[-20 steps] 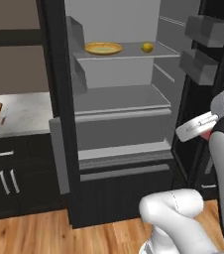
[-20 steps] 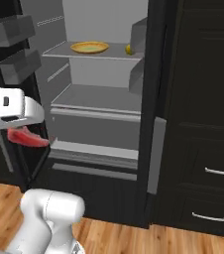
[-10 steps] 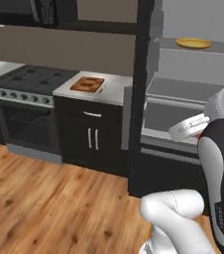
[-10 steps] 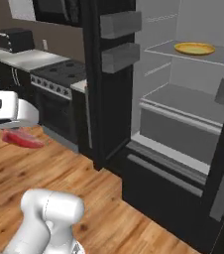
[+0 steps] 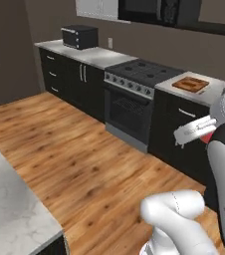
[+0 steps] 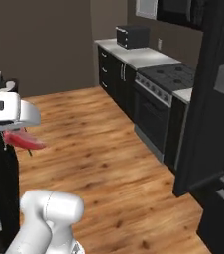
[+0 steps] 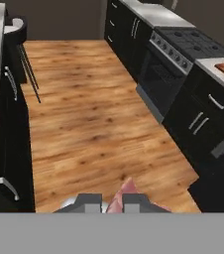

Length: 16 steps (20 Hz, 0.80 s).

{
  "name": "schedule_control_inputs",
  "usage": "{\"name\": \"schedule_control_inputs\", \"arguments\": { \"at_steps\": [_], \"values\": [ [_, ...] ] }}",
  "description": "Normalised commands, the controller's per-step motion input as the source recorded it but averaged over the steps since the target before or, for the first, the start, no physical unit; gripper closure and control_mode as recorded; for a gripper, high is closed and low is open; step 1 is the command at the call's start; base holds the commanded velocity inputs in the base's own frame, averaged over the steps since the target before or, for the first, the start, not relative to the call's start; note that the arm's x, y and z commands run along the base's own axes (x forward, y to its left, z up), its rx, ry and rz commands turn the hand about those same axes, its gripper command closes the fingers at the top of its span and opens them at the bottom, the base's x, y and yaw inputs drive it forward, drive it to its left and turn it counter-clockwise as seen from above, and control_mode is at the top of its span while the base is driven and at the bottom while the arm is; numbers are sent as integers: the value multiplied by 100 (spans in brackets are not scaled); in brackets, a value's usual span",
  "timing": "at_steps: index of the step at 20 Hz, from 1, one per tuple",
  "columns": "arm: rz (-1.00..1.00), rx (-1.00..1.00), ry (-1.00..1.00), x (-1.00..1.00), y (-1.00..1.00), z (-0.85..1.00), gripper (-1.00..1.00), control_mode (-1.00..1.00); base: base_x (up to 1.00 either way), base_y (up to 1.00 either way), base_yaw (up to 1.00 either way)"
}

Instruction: Retrieve the steak from the fridge and place it on the cutting board.

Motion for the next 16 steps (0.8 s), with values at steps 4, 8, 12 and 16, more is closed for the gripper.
{"name": "schedule_control_inputs", "arguments": {
  "at_steps": [4, 8, 12, 16],
  "values": [
    [0, 0, 0, 0, 0, 0, 100, 100, 100, 14, 20],
    [0, 0, 0, 0, 0, 0, 100, 100, 100, -34, 19],
    [0, 0, 0, 0, 0, 0, 100, 100, 90, -67, 36],
    [0, 0, 0, 0, 0, 0, 100, 100, 74, -14, 10]
  ]
}}
